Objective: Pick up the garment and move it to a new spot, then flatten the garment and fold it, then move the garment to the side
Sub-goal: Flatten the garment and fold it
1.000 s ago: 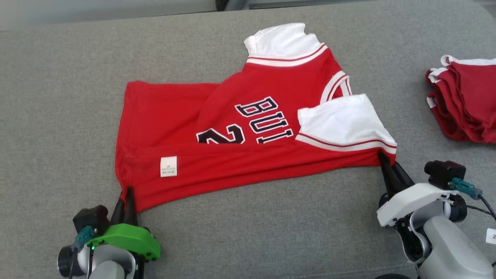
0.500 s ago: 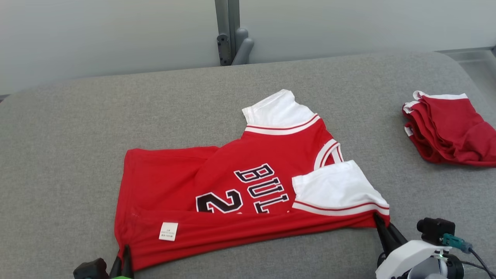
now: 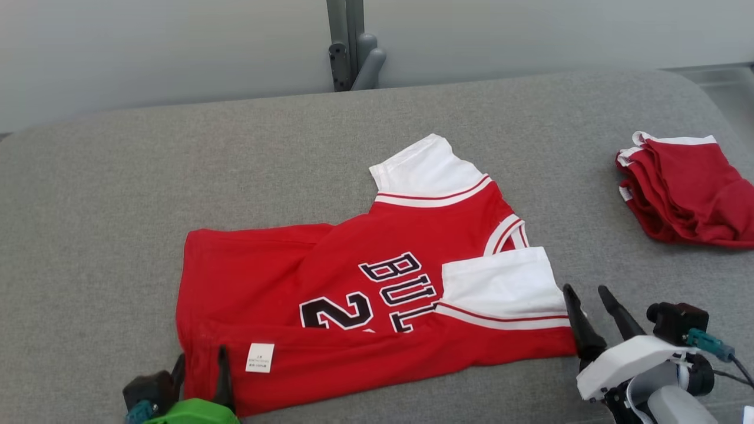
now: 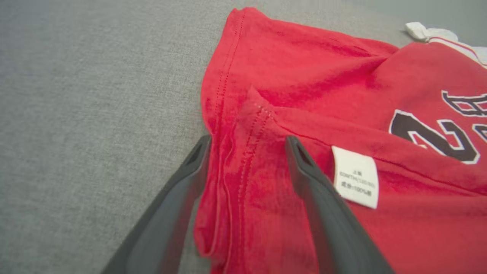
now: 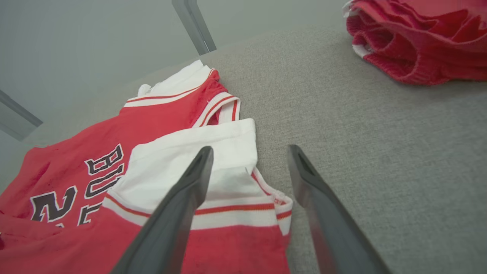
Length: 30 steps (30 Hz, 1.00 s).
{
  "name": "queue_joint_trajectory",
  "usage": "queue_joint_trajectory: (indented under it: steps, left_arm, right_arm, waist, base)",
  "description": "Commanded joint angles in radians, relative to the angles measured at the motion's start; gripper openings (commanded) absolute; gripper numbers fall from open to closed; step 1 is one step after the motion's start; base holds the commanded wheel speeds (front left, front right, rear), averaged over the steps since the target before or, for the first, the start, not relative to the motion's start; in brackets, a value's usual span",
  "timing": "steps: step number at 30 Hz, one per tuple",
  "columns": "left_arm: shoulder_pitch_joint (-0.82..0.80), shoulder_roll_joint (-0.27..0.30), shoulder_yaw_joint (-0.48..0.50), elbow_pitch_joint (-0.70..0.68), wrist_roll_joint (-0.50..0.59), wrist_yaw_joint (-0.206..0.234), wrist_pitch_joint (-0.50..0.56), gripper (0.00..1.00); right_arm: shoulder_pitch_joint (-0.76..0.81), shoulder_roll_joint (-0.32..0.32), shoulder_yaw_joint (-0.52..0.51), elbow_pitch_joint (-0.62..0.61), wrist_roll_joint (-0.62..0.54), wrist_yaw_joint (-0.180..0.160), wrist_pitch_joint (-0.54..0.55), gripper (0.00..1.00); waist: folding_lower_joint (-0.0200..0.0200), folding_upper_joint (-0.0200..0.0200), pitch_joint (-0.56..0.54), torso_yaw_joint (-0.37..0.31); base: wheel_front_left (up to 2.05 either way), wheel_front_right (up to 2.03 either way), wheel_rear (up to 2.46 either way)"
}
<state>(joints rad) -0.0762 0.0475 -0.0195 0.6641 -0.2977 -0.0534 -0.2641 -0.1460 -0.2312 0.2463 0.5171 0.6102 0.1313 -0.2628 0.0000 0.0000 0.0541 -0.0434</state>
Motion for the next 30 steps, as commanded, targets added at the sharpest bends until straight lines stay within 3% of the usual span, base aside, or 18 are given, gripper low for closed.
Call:
queue_joint_trajectory:
  steps: [1,10,20,29,30]
  left_arm:
    - [-0.026,0.007,-0.002,-0.025,0.009,0.014,0.0,1.0]
    - [-0.15,0.007,-0.017,-0.089,0.051,0.027,0.0,1.0]
    - [-0.416,0.049,0.016,0.105,0.069,-0.01,0.0,1.0]
    - [-0.543,0.065,0.014,0.218,0.077,-0.021,0.0,1.0]
    - [-0.554,0.064,0.013,0.226,0.079,-0.017,0.0,0.91]
  right_arm:
    - [-0.016,-0.005,-0.017,-0.022,-0.015,-0.001,-0.002,1.0]
    - [-0.099,-0.008,-0.064,-0.106,-0.078,-0.001,-0.002,1.0]
    - [-0.275,-0.029,0.035,-0.109,-0.073,-0.001,-0.002,1.0]
    - [-0.417,-0.067,0.131,-0.082,-0.037,-0.001,-0.002,1.0]
    - [-0.439,-0.075,0.146,-0.074,-0.034,-0.001,-0.002,1.0]
  waist:
    - [0.0,0.0,0.05,0.026]
    - [0.0,0.0,0.146,0.039]
    - [0.0,0.0,0.245,0.014]
    - [0.0,0.0,0.307,0.005]
    - [0.0,0.0,0.313,0.007]
  base:
    - [0.0,0.0,0.0]
    - [0.0,0.0,0.0]
    - [0.0,0.0,0.0]
    - [0.0,0.0,0.0]
    - [0.0,0.0,0.0]
